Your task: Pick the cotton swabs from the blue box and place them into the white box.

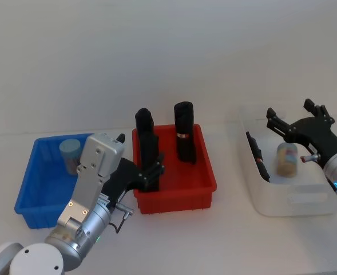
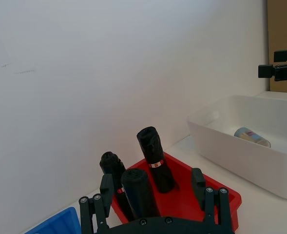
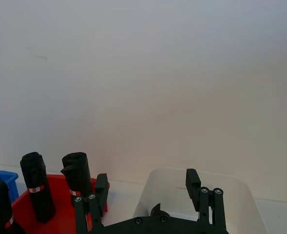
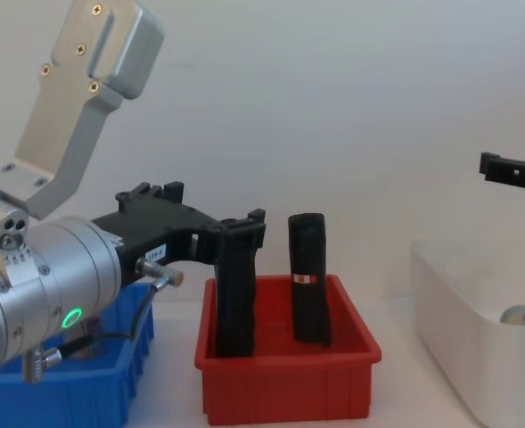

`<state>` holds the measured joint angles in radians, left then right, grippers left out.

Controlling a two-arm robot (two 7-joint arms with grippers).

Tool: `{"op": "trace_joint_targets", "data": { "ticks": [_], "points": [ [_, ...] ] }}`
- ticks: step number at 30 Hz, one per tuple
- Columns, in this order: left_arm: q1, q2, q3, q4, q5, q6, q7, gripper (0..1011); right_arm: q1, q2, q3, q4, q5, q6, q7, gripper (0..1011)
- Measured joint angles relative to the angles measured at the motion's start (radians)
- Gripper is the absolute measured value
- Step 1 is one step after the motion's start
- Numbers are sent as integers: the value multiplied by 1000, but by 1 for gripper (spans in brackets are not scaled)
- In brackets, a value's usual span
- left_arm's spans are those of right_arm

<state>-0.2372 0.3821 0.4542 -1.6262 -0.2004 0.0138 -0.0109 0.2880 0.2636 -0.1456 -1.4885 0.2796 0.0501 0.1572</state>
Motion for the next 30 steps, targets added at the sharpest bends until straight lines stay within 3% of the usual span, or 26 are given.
{"op": "trace_joint_targets", "data": {
  "ticks": [30],
  "points": [
    [0, 0, 0, 0, 0, 0, 0, 1004, -7, 7, 7, -5, 14, -10, 16, 1002]
  ]
}}
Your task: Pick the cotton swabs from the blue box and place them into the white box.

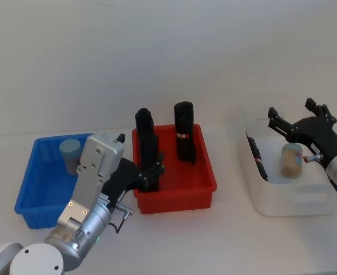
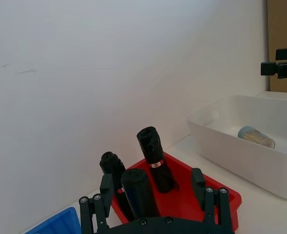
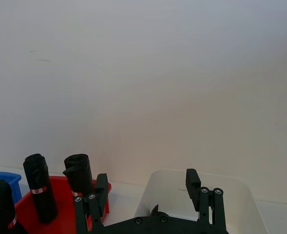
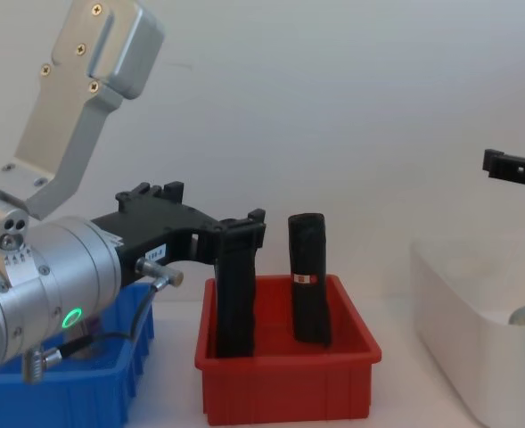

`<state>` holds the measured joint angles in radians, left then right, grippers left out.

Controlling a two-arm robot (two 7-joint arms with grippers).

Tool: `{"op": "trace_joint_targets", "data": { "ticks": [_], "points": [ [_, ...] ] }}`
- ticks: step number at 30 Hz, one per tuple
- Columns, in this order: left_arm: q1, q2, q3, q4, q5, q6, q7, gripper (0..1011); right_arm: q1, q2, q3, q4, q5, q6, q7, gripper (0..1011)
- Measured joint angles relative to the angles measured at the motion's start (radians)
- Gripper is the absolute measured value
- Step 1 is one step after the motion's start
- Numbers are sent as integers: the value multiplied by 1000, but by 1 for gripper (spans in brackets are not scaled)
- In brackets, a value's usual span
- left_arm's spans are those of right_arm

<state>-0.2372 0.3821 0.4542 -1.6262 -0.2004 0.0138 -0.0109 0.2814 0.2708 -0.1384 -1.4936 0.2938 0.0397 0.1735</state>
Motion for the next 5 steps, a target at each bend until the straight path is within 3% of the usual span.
{"op": "trace_joint_targets", "data": {
  "ticks": [5],
  "points": [
    [0, 0, 0, 0, 0, 0, 0, 1004, 0, 0, 0, 0, 0, 0, 0, 1002]
  ]
}}
